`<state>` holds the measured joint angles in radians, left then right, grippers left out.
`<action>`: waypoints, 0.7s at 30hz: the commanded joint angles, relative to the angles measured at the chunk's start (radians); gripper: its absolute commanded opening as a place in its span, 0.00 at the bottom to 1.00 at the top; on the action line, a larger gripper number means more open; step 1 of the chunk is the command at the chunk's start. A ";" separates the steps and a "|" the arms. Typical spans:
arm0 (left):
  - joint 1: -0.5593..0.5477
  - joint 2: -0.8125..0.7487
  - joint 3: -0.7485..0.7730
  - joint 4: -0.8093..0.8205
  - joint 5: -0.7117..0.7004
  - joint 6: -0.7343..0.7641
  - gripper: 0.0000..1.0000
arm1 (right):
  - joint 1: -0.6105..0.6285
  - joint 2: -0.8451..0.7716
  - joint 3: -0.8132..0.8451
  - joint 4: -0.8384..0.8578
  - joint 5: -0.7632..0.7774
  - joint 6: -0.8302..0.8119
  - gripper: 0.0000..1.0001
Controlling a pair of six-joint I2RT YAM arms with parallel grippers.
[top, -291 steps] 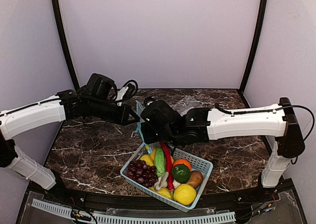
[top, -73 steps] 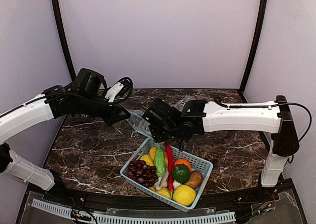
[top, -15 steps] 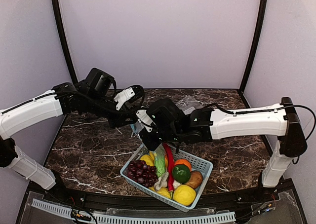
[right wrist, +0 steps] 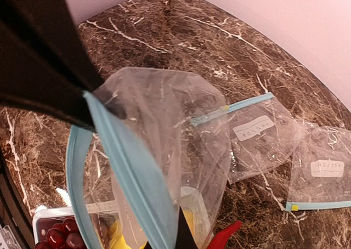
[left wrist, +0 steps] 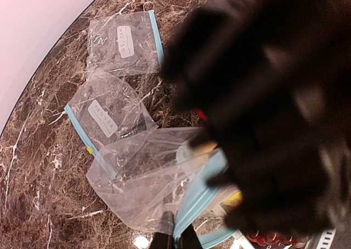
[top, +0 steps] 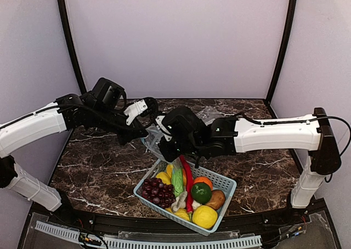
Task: Place the food in the zip-top bag and seal the zipper
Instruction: Adjust the zipper on the food storage bag.
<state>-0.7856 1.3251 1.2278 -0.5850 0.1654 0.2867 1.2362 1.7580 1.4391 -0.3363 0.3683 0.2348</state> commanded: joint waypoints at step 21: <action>-0.004 0.063 0.161 -0.223 -0.120 -0.347 0.01 | -0.007 -0.433 -0.264 -0.142 -0.208 0.271 0.94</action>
<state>-0.7902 1.3720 1.3663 -0.7288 0.0380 -0.0021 1.2201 1.3781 1.2579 -0.3702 0.1688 0.3805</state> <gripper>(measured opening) 0.012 0.937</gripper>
